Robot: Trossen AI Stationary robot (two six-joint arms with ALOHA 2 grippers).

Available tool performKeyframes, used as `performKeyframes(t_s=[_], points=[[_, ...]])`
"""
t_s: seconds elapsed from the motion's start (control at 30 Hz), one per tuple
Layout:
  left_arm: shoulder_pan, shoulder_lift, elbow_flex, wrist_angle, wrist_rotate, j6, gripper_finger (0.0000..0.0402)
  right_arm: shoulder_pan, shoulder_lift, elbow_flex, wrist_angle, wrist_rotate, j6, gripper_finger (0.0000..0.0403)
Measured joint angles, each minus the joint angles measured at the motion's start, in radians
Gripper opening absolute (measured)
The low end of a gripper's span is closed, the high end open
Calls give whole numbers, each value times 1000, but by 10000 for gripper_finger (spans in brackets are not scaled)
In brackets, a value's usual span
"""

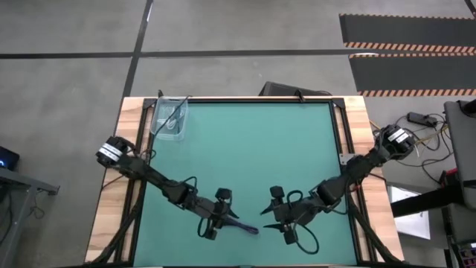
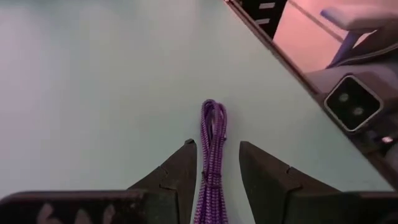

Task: Pick and place USB-C Cables
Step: Put the violet charger cable into the transparent bin

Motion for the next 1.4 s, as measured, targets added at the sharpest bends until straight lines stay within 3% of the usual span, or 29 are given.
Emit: performKeyframes(t_s=[0.37,1.4], points=[[0,94,20,4,-3,-1,105,21,3,-1,1,17,-1,196],[-6,158,19,-6,-7,-2,105,20,3,-2,-3,18,-5,196]])
